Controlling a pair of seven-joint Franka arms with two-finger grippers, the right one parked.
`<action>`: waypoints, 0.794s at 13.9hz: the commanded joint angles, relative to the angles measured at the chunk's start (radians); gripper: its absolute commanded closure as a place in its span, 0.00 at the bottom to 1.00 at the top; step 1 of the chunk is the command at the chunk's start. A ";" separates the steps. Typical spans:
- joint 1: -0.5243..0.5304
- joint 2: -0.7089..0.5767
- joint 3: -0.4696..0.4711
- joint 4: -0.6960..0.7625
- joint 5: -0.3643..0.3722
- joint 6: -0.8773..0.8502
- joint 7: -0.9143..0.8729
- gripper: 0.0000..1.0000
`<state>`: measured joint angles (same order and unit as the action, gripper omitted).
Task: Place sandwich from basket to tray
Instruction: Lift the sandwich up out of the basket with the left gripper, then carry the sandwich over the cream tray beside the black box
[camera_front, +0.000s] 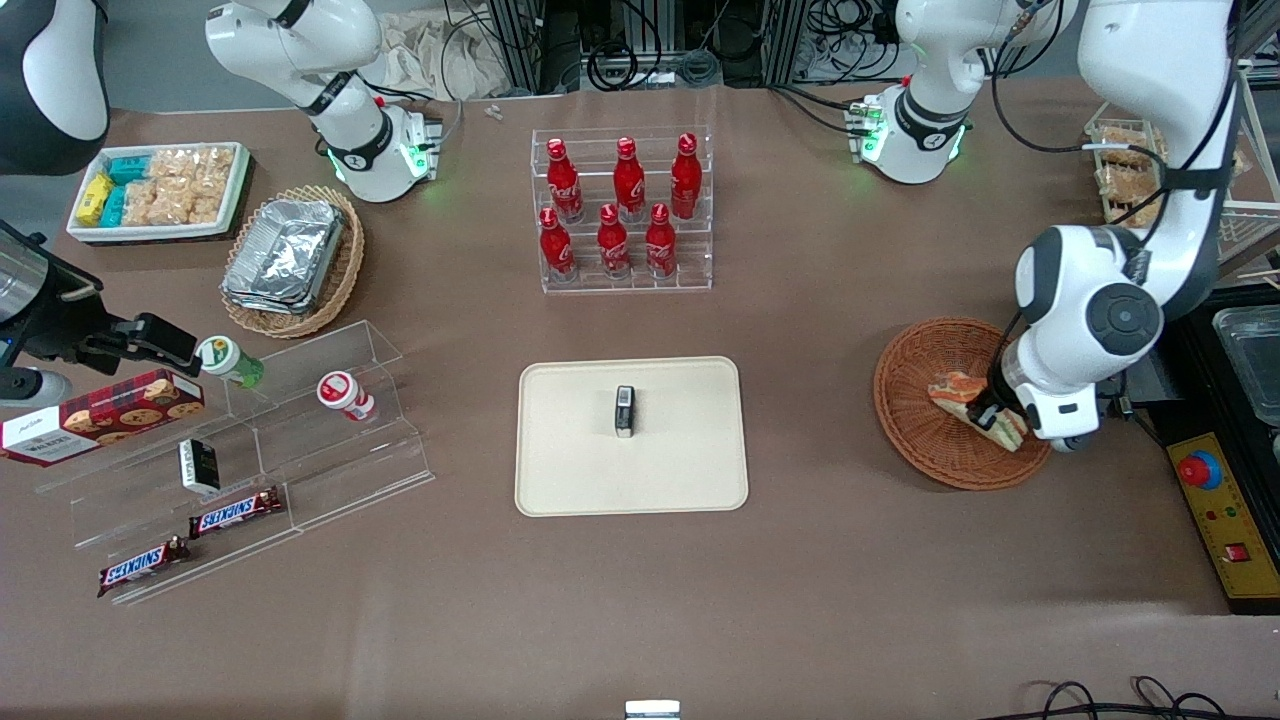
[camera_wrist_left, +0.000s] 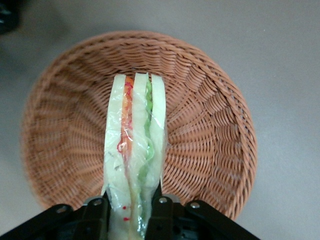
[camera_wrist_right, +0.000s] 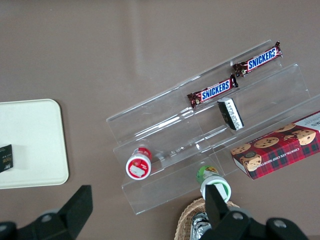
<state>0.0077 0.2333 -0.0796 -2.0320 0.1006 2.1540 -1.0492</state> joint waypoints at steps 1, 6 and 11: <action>-0.005 -0.043 -0.037 0.197 0.018 -0.283 0.021 1.00; -0.005 -0.034 -0.072 0.631 -0.134 -0.670 0.250 1.00; -0.011 0.035 -0.304 0.670 -0.162 -0.549 0.342 1.00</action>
<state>0.0025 0.1933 -0.3113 -1.3891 -0.0624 1.5394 -0.7337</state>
